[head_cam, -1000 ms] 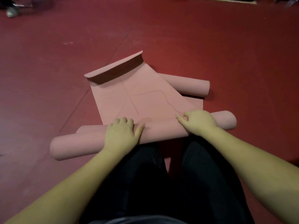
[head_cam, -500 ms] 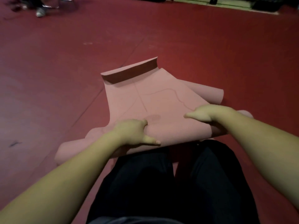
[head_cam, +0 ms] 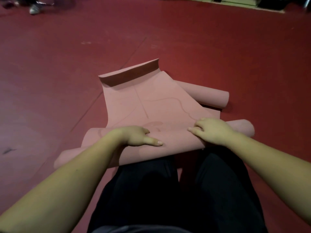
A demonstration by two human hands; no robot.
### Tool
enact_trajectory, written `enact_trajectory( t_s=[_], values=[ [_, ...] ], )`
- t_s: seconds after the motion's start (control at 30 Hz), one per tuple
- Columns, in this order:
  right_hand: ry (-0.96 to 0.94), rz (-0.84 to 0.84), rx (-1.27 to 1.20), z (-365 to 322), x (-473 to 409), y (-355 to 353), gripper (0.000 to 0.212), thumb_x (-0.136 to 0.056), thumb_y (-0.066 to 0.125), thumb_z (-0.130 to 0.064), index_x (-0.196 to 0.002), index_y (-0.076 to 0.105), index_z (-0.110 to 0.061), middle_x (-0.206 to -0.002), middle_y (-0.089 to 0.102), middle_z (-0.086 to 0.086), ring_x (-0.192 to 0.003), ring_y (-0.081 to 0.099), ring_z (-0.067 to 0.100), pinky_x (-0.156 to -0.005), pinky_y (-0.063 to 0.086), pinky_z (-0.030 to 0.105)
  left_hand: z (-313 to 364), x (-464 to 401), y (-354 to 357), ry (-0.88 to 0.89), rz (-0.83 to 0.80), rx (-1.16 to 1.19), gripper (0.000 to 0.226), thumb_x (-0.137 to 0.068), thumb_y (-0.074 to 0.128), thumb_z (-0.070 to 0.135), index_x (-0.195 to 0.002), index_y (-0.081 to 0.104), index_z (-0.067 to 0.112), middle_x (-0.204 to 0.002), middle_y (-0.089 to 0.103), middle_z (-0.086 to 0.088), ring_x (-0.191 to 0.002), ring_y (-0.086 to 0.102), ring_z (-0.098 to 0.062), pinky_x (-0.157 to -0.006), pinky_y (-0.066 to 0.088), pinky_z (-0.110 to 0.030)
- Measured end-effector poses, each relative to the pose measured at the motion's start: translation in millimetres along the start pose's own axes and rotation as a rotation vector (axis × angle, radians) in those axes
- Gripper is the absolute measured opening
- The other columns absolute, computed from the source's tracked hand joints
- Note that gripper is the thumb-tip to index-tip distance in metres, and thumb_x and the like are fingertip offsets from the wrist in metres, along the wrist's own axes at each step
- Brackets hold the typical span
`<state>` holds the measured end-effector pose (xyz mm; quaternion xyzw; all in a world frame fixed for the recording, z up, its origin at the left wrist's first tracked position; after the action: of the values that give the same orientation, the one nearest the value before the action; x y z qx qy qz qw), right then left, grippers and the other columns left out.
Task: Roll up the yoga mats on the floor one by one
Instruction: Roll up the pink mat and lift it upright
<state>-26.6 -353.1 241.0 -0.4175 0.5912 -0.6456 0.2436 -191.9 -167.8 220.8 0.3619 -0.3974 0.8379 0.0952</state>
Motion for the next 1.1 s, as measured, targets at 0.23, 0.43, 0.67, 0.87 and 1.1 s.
enact_trajectory(
  t_s=[0.23,0.43,0.67,0.87,1.1],
  values=[
    [0.085,0.143,0.089,4,1,5,0.068,-0.087,0.019,-0.072,-0.085,0.063,-0.020,-0.097,0.067,0.003,-0.098,0.061,0.026,-0.070,0.040,0.034,4,4,-3,0.032,0.218,-0.077,0.083,-0.075,0.056,0.080,-0.132,0.056,0.019,-0.122,0.041,0.000,-0.123,0.043,-0.023,-0.104,0.037,-0.039],
    [0.101,0.038,0.006,5,-16,12,0.065,-0.094,0.026,-0.069,-0.089,0.069,-0.020,-0.105,0.069,0.009,-0.101,0.061,0.030,-0.075,0.044,0.034,19,35,-2,0.134,0.638,-0.401,0.079,-0.078,0.025,0.084,-0.120,0.057,0.024,-0.110,0.055,0.000,-0.108,0.050,-0.023,-0.086,0.047,-0.039],
    [0.161,-0.136,-0.080,10,-25,9,0.071,-0.095,0.026,-0.069,-0.114,0.071,-0.018,-0.122,0.065,0.015,-0.112,0.058,0.032,-0.088,0.045,0.036,32,34,16,0.016,0.675,-0.626,0.089,-0.069,0.068,0.070,-0.135,0.039,0.019,-0.123,0.054,-0.006,-0.112,0.051,-0.029,-0.087,0.044,-0.041],
    [0.229,-0.370,-0.202,14,-37,5,0.083,-0.090,0.036,-0.073,-0.139,0.054,-0.009,-0.150,0.045,0.015,-0.135,0.043,0.031,-0.113,0.031,0.038,29,37,0,0.045,0.394,-0.397,0.082,-0.062,0.072,0.074,-0.121,0.048,0.022,-0.114,0.064,-0.003,-0.103,0.060,-0.026,-0.078,0.049,-0.035],
    [0.158,-0.323,-0.220,5,-40,18,0.063,-0.095,0.038,-0.066,-0.122,0.066,-0.016,-0.138,0.057,0.013,-0.122,0.053,0.029,-0.101,0.039,0.035,13,22,8,0.049,0.097,-0.076,0.078,-0.068,0.080,0.060,-0.130,0.051,0.022,-0.125,0.061,0.002,-0.107,0.057,-0.020,-0.089,0.043,-0.028]
  ],
)
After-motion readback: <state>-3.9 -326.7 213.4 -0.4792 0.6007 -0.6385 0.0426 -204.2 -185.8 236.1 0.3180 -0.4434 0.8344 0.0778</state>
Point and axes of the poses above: each hand's wrist, its own x-axis away from the middle knuckle, its own y-axis out of the palm, z = x × y, the point moved 8 cm from there along -x, towards the middle knuckle
